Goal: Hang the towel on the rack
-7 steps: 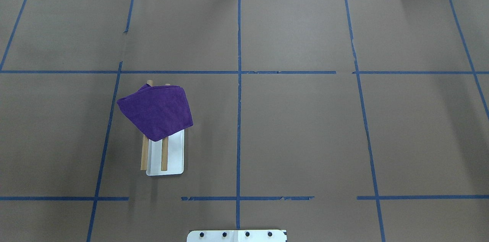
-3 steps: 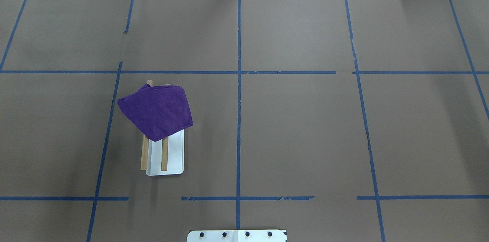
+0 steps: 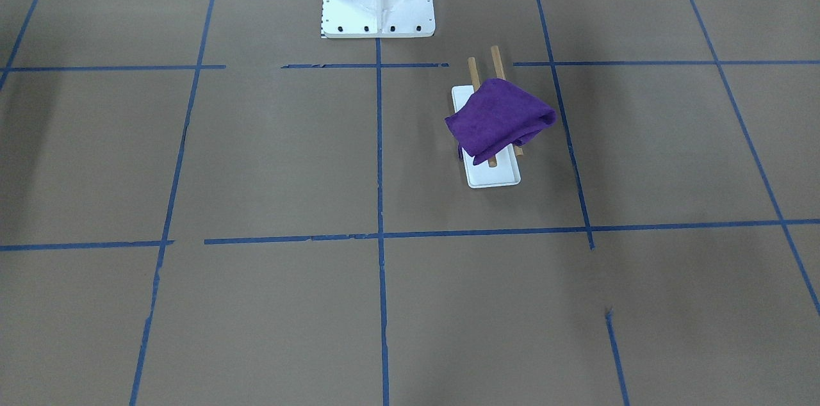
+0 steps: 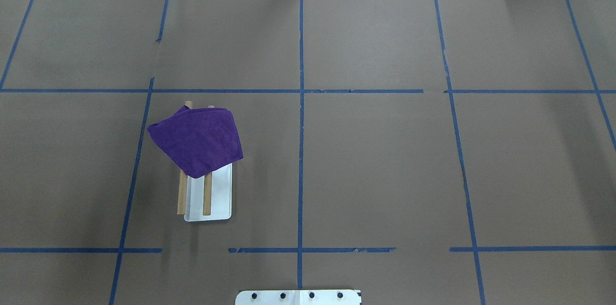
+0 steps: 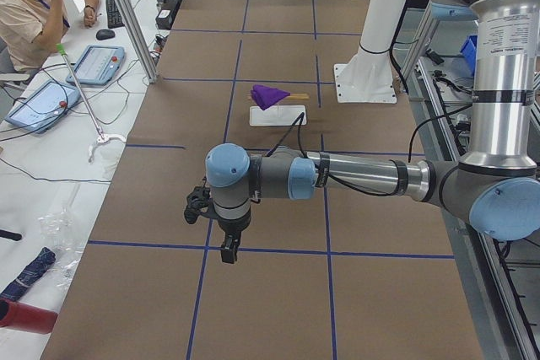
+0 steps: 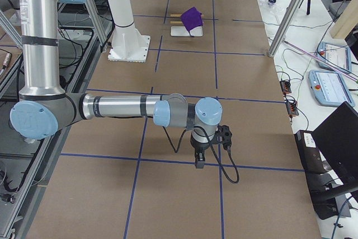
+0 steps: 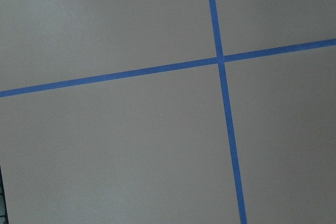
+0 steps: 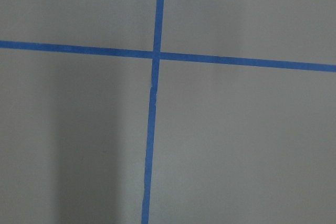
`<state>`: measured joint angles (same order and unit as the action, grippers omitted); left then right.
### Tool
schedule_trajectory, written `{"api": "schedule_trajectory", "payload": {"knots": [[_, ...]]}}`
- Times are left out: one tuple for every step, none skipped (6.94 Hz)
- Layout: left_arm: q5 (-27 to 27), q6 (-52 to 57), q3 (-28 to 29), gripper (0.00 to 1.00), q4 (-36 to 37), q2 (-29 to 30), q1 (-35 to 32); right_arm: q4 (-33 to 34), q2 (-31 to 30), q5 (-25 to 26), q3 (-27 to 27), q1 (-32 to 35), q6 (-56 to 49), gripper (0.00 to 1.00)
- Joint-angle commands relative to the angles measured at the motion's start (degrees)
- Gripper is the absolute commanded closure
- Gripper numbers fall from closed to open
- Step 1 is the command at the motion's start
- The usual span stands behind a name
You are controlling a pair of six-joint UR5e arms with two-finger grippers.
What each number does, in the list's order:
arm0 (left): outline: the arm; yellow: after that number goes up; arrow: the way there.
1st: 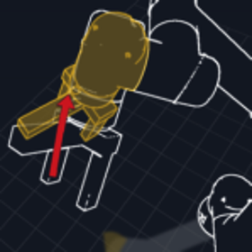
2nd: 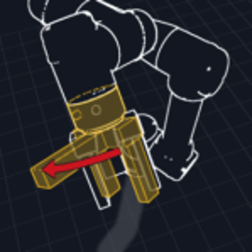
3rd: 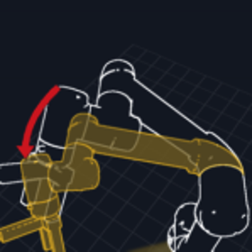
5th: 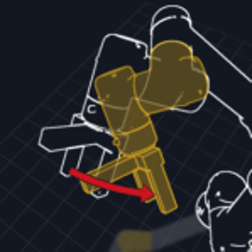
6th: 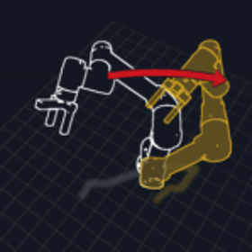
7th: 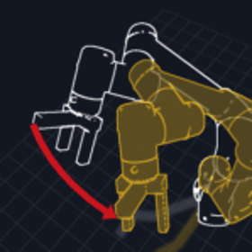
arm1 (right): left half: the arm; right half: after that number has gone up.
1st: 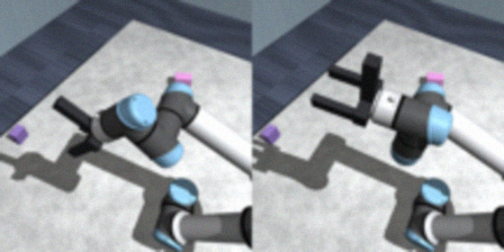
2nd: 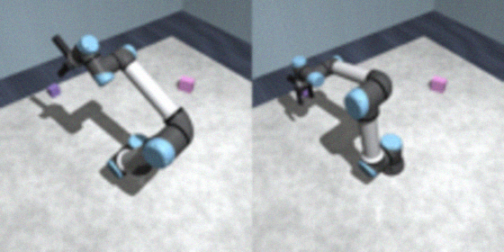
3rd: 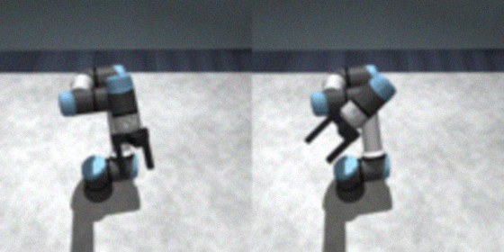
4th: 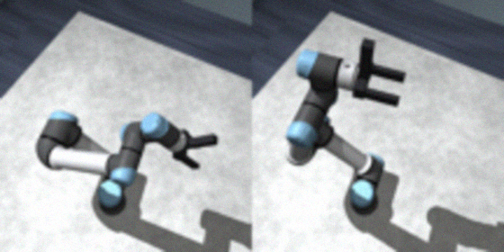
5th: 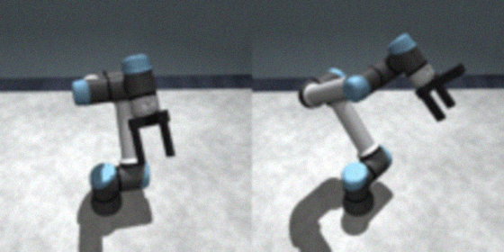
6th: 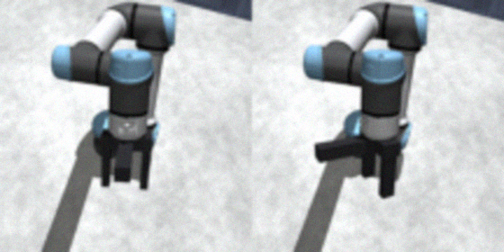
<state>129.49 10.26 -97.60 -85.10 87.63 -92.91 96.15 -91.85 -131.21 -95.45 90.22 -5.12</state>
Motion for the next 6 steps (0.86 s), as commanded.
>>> {"api": "schedule_trajectory", "payload": {"knots": [[-0.1,-0.2,0.5,0.00,0.0,-0.1,0.0,0.0,0.1,0.0,0.0,-0.1,0.0,0.00],[-0.1,-0.2,0.5,0.00,0.0,-0.1,0.0,0.0,0.1,-0.1,-0.1,-0.3,0.0,0.00],[-0.1,-0.2,0.6,0.00,0.0,-0.1,0.0,0.0,0.1,-0.2,-0.1,-0.3,0.0,0.00],[0.0,-0.2,0.7,0.00,0.0,0.0,0.0,0.0,0.1,-0.2,-0.1,-0.3,0.0,0.00],[0.0,-0.2,0.7,0.00,-0.1,0.0,0.0,0.0,0.1,-0.1,-0.1,-0.4,0.0,0.00],[0.0,-0.3,0.7,0.00,0.0,0.0,0.0,0.0,0.2,-0.1,-0.1,-0.7,0.0,0.00]]}}
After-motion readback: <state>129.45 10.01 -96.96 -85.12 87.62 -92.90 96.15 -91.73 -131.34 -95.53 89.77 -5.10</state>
